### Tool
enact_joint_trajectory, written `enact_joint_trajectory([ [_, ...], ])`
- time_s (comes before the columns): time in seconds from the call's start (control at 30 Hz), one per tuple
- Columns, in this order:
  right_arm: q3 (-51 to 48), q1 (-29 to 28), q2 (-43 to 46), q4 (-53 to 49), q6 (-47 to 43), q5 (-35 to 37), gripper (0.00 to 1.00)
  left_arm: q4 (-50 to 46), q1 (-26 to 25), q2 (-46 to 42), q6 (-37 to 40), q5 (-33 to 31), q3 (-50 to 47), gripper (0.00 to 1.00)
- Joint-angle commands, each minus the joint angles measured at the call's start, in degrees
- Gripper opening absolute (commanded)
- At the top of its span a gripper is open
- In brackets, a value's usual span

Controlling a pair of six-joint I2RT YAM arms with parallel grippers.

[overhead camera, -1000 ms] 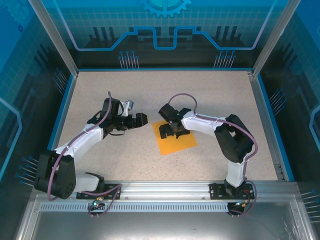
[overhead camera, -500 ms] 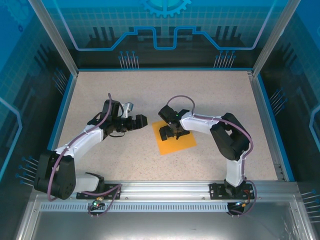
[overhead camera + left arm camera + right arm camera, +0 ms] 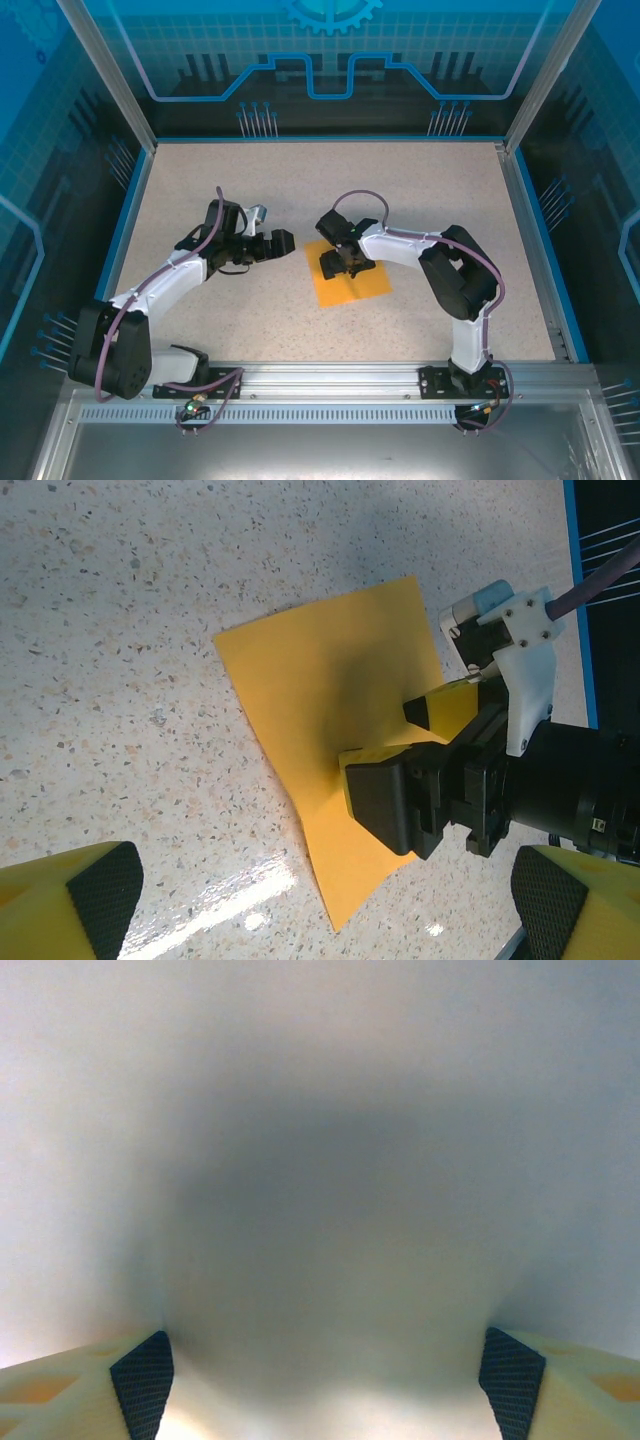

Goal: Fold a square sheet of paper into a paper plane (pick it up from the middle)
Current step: Fold the square sheet of paper in half at the center of the table.

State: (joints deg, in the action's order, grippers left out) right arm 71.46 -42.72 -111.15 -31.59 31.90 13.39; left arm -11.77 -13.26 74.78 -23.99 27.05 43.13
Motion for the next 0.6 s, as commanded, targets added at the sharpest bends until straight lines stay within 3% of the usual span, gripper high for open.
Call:
enact_joint_trajectory([
  [0.0,-2.1,0.4,-4.5,0.2,1.1,-0.6,0.82,-0.9,-0.1,-0.1,0.5,0.5,-0.6,0.99],
  [0.17,-2.1,0.1,-3.3,0.0,0.9,0.1,0.80,-0.6,-0.2,0.4,0.5,0.6,-0.6,0.99],
  [0.57,-0.8,-0.4,0.2,-0.7,1.2,1.3,0.56,-0.5,-0.2,0.7,0.1,0.9,-0.6,0.99],
])
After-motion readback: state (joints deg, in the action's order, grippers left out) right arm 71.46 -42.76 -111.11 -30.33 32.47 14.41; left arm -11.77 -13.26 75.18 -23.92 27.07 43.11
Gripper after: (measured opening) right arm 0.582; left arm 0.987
